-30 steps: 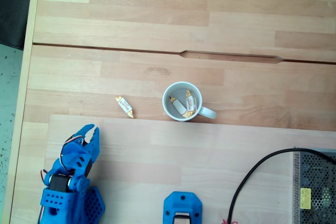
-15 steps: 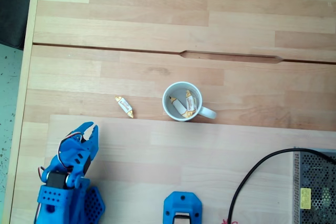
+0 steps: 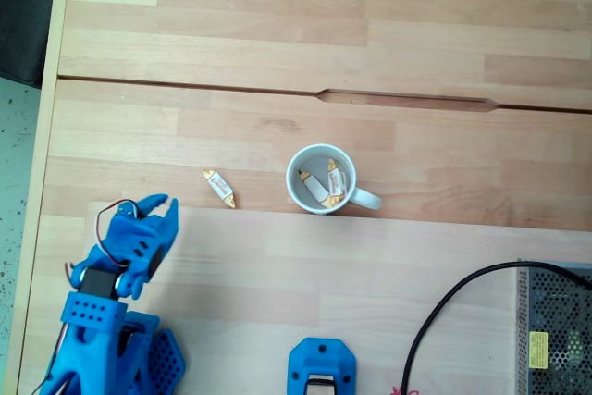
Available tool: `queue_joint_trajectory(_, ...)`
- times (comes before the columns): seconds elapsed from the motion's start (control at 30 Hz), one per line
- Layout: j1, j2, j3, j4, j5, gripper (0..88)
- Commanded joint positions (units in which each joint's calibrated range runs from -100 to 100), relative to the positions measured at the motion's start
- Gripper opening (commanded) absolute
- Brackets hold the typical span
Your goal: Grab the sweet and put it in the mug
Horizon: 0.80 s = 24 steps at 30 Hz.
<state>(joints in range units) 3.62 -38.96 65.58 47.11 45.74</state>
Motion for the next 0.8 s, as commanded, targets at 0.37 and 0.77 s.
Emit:
queue_joint_trajectory(0.37, 9.16, 14.27, -4.65, -0.74, 20.37, 3.3)
queue_joint_trajectory(0.77, 8.80, 26.40, -17.40, -0.74, 22.08, 3.3)
